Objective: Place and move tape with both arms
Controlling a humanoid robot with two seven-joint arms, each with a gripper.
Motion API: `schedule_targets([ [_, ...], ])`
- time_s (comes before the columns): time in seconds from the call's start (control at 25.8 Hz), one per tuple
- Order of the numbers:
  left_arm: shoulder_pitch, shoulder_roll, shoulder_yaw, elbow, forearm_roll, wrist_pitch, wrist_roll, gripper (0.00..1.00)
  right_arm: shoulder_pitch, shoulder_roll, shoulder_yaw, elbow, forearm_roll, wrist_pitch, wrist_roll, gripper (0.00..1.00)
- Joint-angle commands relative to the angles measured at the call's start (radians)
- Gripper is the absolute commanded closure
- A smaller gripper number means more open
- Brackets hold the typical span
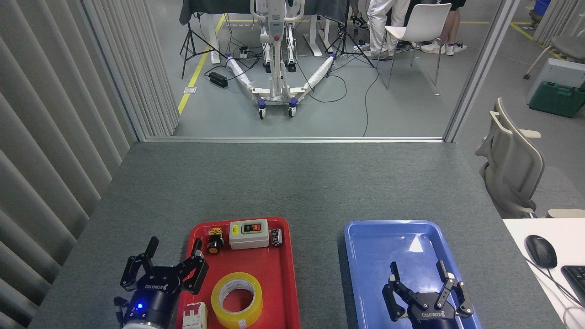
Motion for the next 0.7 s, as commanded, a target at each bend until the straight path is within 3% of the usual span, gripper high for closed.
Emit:
schedule_targets([
  [0.0, 0.000, 0.000, 0.001, 0.001, 0.000, 0.001, 0.002, 0.00, 0.000, 0.000, 0.000, -0.003, 0.000, 0.000, 0.004, 0.00],
  [0.66, -0.002, 0.004, 0.000, -0.004, 0.006, -0.010, -0.001, 0.00, 0.000, 0.000, 0.000, -0.003, 0.002, 0.000, 0.004, 0.00],
])
